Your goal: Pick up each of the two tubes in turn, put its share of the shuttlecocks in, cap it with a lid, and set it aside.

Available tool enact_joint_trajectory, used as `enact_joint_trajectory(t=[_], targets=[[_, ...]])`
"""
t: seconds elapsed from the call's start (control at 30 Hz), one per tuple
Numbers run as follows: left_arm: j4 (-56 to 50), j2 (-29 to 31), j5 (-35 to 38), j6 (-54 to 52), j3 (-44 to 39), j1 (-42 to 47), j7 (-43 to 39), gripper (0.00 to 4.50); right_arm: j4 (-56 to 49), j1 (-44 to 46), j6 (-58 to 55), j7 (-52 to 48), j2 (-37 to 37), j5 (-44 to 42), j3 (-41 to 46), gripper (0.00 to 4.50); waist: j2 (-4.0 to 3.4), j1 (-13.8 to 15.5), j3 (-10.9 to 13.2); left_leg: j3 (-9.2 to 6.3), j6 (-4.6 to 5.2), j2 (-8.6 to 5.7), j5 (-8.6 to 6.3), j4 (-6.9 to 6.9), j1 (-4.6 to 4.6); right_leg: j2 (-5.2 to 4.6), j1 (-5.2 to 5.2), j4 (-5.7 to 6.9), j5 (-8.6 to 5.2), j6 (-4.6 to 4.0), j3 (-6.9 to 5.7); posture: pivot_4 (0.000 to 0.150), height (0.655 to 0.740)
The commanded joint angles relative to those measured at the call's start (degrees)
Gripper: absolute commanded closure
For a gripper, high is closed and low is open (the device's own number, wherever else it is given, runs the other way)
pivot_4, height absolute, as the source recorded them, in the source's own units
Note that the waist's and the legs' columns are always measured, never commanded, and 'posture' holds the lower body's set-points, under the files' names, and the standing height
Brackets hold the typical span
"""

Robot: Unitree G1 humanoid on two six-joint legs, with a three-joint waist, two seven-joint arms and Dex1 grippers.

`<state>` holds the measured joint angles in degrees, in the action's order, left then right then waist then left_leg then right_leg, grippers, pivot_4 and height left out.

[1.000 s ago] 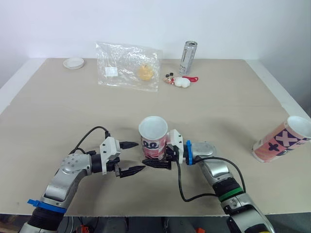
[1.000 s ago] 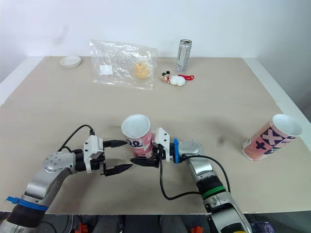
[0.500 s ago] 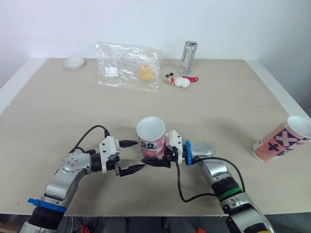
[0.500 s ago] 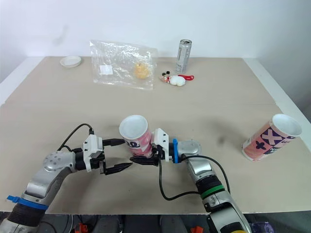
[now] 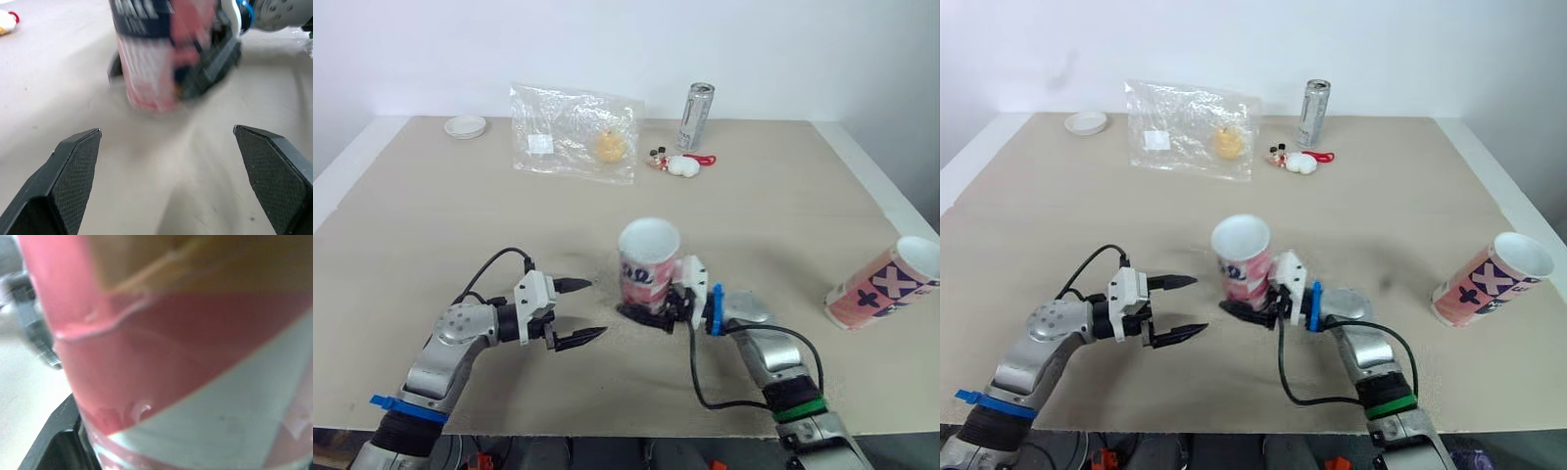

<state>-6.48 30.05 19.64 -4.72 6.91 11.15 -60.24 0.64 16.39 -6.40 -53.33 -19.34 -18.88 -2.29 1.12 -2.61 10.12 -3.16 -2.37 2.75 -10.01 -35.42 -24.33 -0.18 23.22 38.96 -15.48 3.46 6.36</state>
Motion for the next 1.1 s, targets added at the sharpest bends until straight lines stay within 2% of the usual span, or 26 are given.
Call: enact_joint_trajectory(t=[0.03, 0.3, 0.7, 1.0, 1.07, 1.1], targets=[[0.05, -0.49, 0.12, 1.00, 0.03, 1.34, -0.30, 0.00, -7.49, -3.28, -3.25, 11.81, 0.73, -3.29, 9.71, 0.82, 0.00, 0.01, 0.00, 0.01, -0.01, 0.00, 0.00, 0.01, 0.00, 0.00, 0.00, 0.00, 0.00, 0.00, 0.01, 0.150, 0.7400], [1.06, -3.02, -0.24, 1.07, 0.97, 2.36, 0.20, 0.00, -7.80, -8.97, -3.24, 31.40, 2.53, -0.12, 21.23, 0.82, -0.02, -0.24, 0.01, 0.04, -0.01, -0.02, -0.01, 0.03, 0.01, -0.01, 0.03, 0.00, -0.01, 0.00, 0.04, 0.150, 0.7400], [0.49, -3.67, 0.01, 0.09, 1.40, 2.44, 0.05, 0.00, 0.16, -8.62, -0.64, 36.95, 2.42, 4.60, 20.21, 0.82, -0.03, -0.21, 0.00, 0.07, -0.01, -0.02, -0.01, 0.02, 0.01, -0.02, 0.03, 0.00, 0.00, 0.00, 0.08, 0.150, 0.7400], [0.60, -3.67, -0.12, -0.02, 1.39, 2.52, 0.23, 0.00, 0.01, -10.17, -1.28, 36.44, 2.53, 4.03, 20.12, 0.82, -0.03, -0.21, -0.01, 0.07, -0.01, -0.02, -0.01, 0.02, 0.02, -0.01, 0.01, 0.00, 0.00, 0.00, 0.08, 0.150, 0.7400], [0.71, -3.59, -0.13, -0.01, 1.35, 2.61, 0.16, 0.00, -0.49, -10.52, -1.78, 35.83, 2.63, 3.06, 20.31, 0.16, -0.03, -0.20, -0.01, 0.07, -0.01, -0.02, -0.01, 0.02, 0.02, -0.01, 0.00, 0.00, -0.01, 0.00, 0.08, 0.150, 0.7400], [0.82, -3.54, -0.12, -0.01, 1.32, 2.69, 0.09, 0.00, -0.77, -10.64, -2.06, 35.69, 2.69, 2.68, 20.41, 0.03, -0.03, -0.19, -0.01, 0.07, -0.01, -0.02, -0.01, 0.02, 0.02, -0.01, 0.00, 0.00, -0.01, 0.00, 0.08, 0.150, 0.7400]])
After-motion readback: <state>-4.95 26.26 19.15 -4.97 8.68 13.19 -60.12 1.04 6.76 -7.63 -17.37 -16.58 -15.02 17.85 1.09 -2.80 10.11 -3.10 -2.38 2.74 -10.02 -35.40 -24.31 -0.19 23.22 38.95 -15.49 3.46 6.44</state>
